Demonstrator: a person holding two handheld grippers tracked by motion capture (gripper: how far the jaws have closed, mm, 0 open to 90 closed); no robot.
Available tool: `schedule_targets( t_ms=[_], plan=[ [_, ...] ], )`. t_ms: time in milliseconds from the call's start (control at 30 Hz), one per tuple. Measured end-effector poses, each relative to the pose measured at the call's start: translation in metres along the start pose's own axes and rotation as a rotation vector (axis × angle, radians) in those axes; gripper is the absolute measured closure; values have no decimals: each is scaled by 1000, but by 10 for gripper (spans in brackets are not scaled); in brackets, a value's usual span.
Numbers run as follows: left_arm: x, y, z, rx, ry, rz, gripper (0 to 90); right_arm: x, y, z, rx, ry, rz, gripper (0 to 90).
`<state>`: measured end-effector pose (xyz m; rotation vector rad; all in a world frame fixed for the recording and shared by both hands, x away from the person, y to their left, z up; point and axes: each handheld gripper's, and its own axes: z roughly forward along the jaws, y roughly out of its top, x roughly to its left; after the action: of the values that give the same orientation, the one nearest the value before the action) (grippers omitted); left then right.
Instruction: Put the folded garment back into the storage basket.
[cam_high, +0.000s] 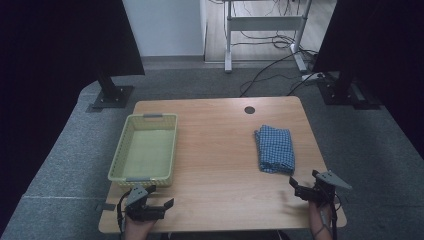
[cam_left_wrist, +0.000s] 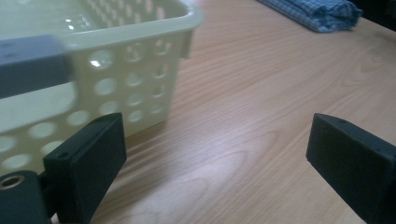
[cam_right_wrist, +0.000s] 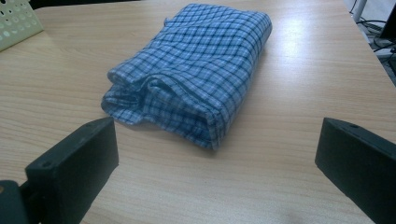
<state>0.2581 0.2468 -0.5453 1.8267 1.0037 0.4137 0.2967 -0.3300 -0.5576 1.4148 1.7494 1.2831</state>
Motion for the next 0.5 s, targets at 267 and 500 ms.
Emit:
schedule_targets(
  t_ms=[267,500],
  plan=[
    [-7,17,-1,-24,-26,-5,51,0,0,0,-1,-1,4,0],
    [-14,30,6,-7,-59,-12,52,-1,0,-1,-7,5,12,0]
  ],
)
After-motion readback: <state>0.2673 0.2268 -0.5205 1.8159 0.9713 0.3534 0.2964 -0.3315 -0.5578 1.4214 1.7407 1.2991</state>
